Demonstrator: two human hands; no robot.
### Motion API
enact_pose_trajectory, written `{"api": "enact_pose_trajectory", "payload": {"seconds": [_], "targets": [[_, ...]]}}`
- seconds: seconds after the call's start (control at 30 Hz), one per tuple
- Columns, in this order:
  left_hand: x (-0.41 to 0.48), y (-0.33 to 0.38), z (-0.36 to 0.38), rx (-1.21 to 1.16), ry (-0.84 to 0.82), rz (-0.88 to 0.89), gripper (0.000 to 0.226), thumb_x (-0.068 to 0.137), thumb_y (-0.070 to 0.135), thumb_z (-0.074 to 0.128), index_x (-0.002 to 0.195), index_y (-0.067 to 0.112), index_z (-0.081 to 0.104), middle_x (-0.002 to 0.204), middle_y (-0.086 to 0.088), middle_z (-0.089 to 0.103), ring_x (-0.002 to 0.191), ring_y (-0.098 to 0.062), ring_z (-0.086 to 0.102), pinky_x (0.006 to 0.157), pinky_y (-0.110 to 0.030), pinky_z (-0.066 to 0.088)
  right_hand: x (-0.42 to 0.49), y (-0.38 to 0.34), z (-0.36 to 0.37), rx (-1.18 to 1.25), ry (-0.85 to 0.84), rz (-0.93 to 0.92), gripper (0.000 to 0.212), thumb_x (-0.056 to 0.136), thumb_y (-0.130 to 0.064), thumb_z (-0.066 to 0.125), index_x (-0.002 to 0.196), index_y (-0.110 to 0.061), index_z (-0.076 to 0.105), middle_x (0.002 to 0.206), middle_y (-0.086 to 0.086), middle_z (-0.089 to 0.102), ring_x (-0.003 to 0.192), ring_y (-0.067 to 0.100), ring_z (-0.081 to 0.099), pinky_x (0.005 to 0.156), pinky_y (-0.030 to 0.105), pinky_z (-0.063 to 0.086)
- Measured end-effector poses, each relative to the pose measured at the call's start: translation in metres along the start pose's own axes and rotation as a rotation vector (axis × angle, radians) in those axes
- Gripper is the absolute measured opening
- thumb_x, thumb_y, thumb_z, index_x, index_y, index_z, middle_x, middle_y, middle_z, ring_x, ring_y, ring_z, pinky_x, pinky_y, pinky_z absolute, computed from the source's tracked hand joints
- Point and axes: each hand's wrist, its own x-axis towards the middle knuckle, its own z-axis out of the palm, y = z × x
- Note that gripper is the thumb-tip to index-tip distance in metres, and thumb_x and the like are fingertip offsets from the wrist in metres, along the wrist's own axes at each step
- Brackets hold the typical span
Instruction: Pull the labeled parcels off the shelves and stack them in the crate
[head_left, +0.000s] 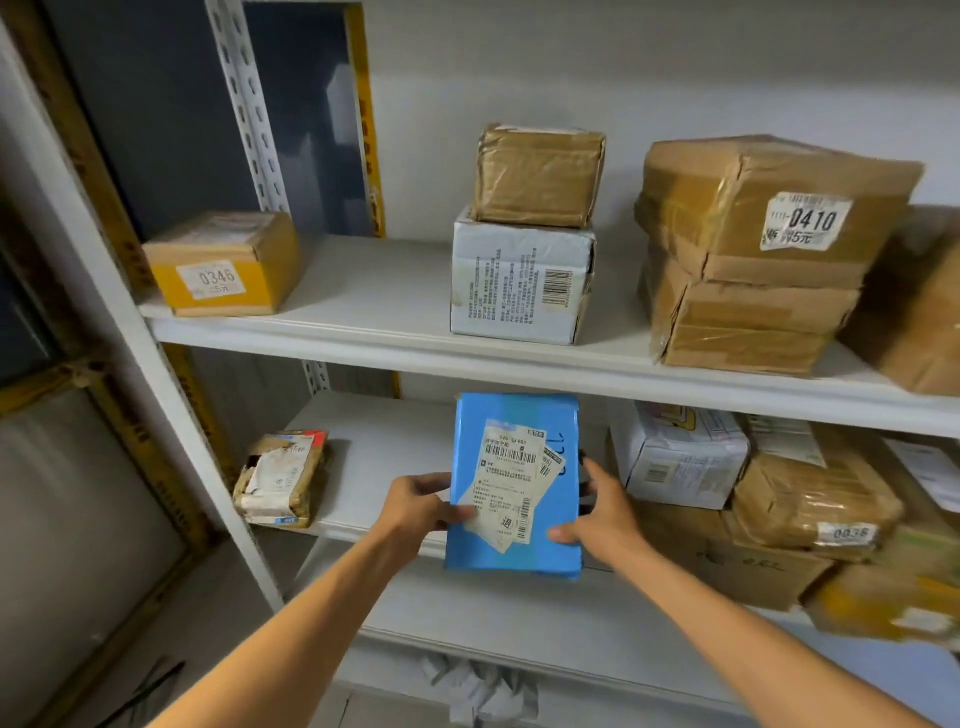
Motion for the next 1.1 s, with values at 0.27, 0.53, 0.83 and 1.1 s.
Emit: {"api": "enact_pose_trajectory", "payload": {"seconds": [0.27,0.53,0.83,1.1], "targets": [[-0.008,-0.021,-0.011,-0.088,0.064,0.044,0.043,0.068,-0.036,0.044,0.073,0.006,0.045,0.091,-0.012,0.066,0.071,-0.025,0.066,0.047,-0.029,0.049,-0.02,0.0,0.01,0.051,0.091,-0.003,0.052,0.067,0.021,0.071,0.092,-0.015,0.044,0.089,-0.001,0.057,0.085,0.015,0.058,0.059,0.022,0.051],[-0.018,-0.04,-0.013,-0.109,0.017,0.091,0.045,0.067,-0.037,0.052,0.076,0.007,0.048,0.107,-0.014,0.069,0.092,-0.032,0.069,0.056,-0.032,0.059,-0.018,0.009,0.013,0.198,0.078,0.015,0.05,0.072,0.022,0.064,0.097,-0.019,0.053,0.104,0.002,0.063,0.094,0.015,0.062,0.065,0.022,0.051],[-0.039,-0.018,0.003,0.313,-0.118,0.311,0.07,0.069,-0.001,0.082,0.125,0.035,0.06,0.126,0.012,0.054,0.112,0.01,0.048,0.081,0.0,0.04,-0.009,0.01,-0.004,0.419,0.025,0.256,0.032,0.091,0.017,0.046,0.109,-0.007,0.057,0.108,0.015,0.065,0.099,0.031,0.06,0.089,0.056,0.048],[-0.038,-0.018,-0.007,-0.076,-0.135,-0.065,0.037,0.102,0.015,0.045,0.125,0.043,0.053,0.111,0.006,0.07,0.101,-0.022,0.066,0.068,-0.046,0.059,-0.018,-0.013,0.006,0.383,0.005,0.16,0.019,0.088,-0.005,0.067,0.104,-0.013,0.061,0.098,0.001,0.069,0.09,0.017,0.064,0.093,0.04,0.049]]}}
